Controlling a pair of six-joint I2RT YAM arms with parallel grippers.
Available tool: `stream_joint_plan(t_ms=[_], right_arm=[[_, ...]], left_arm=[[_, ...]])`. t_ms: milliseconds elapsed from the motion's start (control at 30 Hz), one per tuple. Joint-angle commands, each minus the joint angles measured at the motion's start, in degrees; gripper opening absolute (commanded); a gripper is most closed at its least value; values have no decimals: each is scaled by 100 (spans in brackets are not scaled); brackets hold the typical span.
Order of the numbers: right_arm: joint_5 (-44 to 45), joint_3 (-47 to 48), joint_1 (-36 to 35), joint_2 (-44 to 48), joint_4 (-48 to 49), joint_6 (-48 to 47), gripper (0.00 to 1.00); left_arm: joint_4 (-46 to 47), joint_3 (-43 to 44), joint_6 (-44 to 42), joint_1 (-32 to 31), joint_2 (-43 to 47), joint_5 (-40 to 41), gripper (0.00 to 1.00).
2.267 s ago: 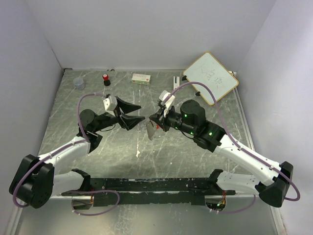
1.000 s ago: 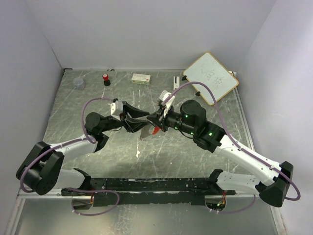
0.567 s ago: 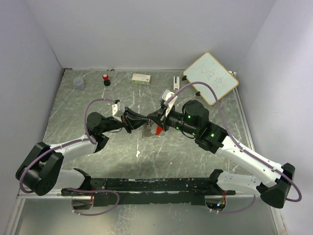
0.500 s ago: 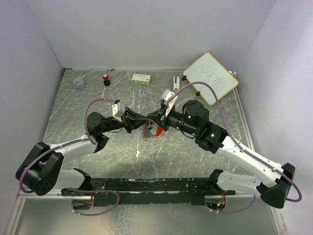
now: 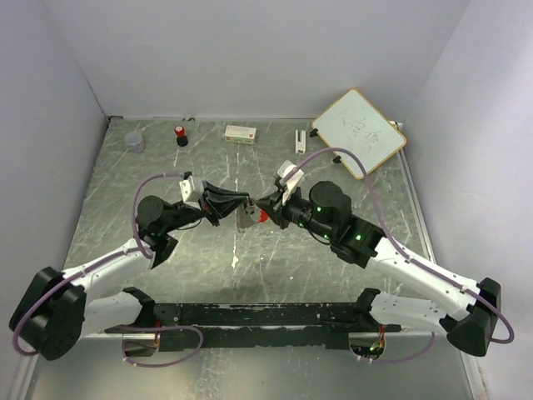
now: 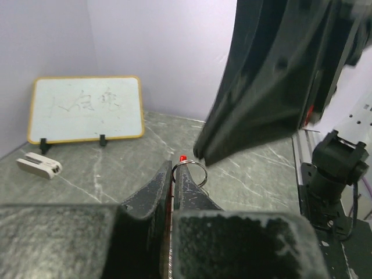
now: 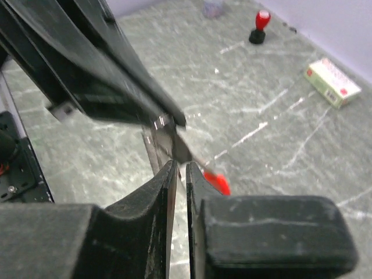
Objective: Remove the keys from the keyring
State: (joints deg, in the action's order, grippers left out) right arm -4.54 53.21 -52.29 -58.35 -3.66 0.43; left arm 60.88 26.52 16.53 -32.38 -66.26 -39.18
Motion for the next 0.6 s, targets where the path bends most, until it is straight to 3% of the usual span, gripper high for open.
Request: stream_joint_plan(t_ms=[0,267,567], right_arm=[[865,-561,-188,308,437,273,15],[1265,-1270,-507,407,1871,430,14],[1442,-919,-912,98,2064,-49,14]], left_arm=[[-1000,472,-473,-86,515,499,7],[-1609,692,-551,-193,867,710,7],[-1845,764,-538,-242,969,912,7]])
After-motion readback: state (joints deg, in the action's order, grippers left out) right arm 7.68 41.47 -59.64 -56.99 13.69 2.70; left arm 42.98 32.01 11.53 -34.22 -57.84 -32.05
